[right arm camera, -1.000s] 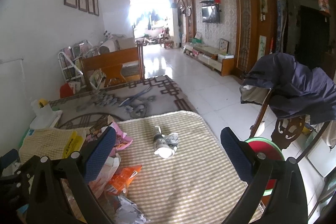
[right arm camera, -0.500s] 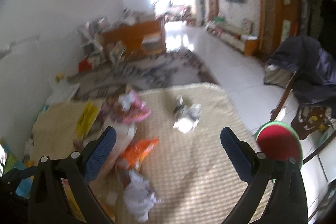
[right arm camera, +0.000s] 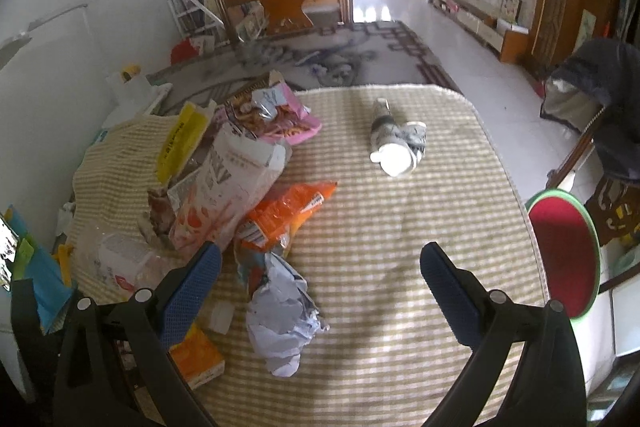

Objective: Collect trash
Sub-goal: 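Grasp the crumpled paper with the left tool while the right tool grasps crumpled foil, then carry both crumpled wads to the red bin and open both tools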

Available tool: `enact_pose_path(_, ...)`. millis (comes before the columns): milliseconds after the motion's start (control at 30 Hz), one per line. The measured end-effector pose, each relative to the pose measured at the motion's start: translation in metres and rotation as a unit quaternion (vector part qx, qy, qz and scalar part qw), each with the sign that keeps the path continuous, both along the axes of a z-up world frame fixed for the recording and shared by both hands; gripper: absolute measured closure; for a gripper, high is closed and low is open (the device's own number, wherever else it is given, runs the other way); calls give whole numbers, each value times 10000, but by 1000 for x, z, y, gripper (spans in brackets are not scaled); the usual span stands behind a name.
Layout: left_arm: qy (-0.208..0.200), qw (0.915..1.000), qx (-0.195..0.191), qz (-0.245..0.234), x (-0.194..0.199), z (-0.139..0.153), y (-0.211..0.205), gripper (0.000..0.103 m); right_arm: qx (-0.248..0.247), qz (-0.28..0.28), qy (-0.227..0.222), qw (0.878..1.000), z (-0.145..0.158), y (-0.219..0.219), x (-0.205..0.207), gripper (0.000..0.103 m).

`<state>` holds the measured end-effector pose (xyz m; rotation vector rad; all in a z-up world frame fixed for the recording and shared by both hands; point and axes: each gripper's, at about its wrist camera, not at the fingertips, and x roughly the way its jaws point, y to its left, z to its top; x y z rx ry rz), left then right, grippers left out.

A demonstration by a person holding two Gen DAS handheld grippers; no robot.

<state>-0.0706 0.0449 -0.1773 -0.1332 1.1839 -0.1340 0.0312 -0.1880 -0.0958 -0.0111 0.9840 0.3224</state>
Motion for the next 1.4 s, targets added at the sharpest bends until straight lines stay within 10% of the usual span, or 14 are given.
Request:
enact_pose_path(800,-1005,9910,-239,857,28,67,32,60,594,289,1535,9859,-57,10,3,8)
enact_pose_path(1133,-1500,9825,-477,994,37,96,33,60,765,192,1974,9771,-73,5,1,68)
enact_pose_path(1400,-1811,9775,-701,830,53,120,16,60,958,-189,1285,9869,-32,-20,-3,103)
